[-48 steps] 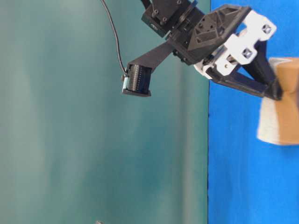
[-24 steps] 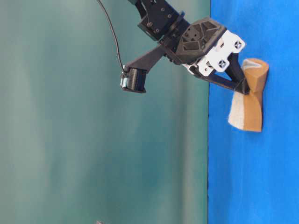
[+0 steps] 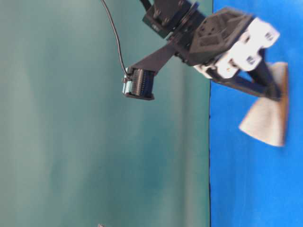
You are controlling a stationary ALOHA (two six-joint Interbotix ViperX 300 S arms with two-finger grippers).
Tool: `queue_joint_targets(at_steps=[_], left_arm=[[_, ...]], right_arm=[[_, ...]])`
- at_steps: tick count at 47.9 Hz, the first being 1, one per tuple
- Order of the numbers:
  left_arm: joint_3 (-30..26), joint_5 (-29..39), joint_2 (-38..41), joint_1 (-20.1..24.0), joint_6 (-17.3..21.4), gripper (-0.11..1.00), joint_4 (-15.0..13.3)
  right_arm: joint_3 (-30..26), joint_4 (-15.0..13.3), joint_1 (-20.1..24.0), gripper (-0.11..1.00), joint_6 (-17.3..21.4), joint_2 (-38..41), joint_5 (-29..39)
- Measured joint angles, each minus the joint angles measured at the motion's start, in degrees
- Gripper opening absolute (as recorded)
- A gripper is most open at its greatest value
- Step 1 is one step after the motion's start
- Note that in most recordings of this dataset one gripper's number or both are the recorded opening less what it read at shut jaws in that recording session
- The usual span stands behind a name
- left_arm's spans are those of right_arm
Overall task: Hand over the sponge with the left arm and wipe it with the right arm.
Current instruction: 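Lower the held sponge and rub it across the table with the right gripper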
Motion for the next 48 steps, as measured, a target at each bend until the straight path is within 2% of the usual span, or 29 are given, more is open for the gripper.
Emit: queue_joint_targets(at_steps=[7, 13, 19, 26, 30, 36, 48], left_arm=[[0.0, 0.0, 0.0, 0.0, 0.0, 0.68, 0.0], [0.0, 0.0, 0.0, 0.0, 0.0, 0.68, 0.0], [0.0, 0.0, 0.0, -0.09, -0.18, 0.68, 0.0], [0.0, 0.0, 0.0, 0.0, -0.09, 0.68, 0.0], [0.0, 0.0, 0.0, 0.0, 0.0, 0.68, 0.0], [0.0, 0.0, 0.0, 0.0, -0.26, 0.68, 0.0], [0.0, 0.0, 0.0, 0.0, -0.62, 0.68, 0.0]], right_arm=[[-1.05, 0.26, 5.8, 0.17, 3.25, 0.0, 2.11], [-1.93, 0.26, 9.23, 0.17, 4.48, 0.0, 3.78], [-2.72, 0.35, 10.99, 0.17, 4.75, 0.0, 4.75], [-2.81, 0.09, 11.07, 0.17, 4.75, 0.0, 4.92], [-2.64, -0.26, 10.02, 0.17, 4.22, 0.0, 4.92], [-1.58, -2.37, 6.06, 0.16, 4.22, -0.79, 4.83], [0.35, -7.21, -6.68, 0.16, 4.31, -2.29, 4.13]])
